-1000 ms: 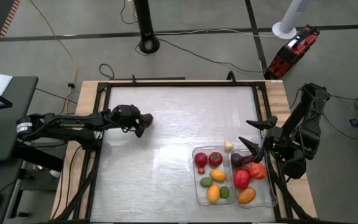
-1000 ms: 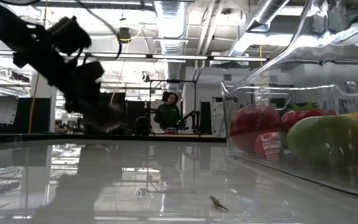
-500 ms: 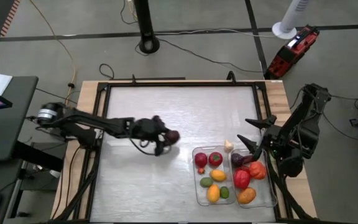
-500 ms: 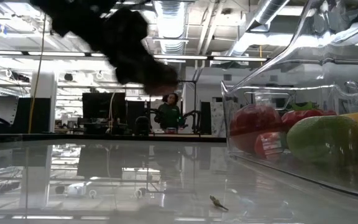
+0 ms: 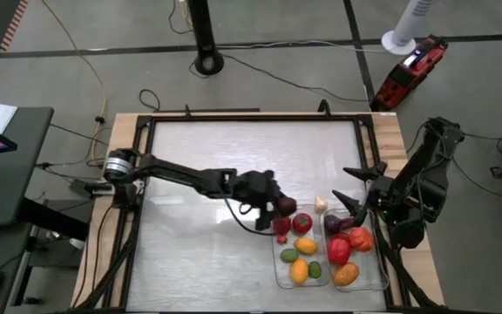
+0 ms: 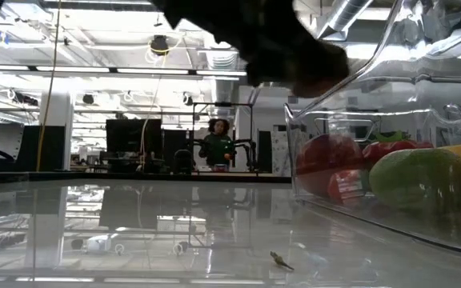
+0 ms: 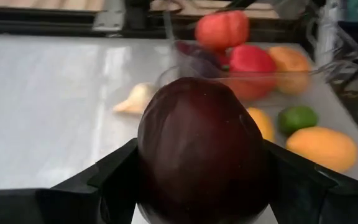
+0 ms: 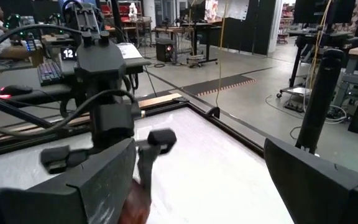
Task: Sort produce into baskets
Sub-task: Put the apple into the left transparent bin, then put the garlic into the right transparent bin
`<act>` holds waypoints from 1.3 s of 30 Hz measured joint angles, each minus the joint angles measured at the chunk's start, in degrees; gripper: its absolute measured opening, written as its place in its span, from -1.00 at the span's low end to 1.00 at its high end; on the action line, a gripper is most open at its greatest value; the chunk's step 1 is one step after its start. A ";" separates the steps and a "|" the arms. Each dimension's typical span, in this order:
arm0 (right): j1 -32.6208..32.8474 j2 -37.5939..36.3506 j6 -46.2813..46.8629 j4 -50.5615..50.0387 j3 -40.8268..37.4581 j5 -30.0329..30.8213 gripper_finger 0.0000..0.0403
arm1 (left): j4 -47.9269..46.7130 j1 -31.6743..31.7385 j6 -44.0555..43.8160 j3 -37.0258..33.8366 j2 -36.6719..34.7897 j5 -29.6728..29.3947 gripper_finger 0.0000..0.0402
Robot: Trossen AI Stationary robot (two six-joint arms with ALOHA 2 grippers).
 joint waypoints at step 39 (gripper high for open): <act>6.49 -6.69 46.20 -33.48 -10.28 4.27 0.88 | 12.23 -5.60 4.86 -28.84 -23.96 -17.24 0.62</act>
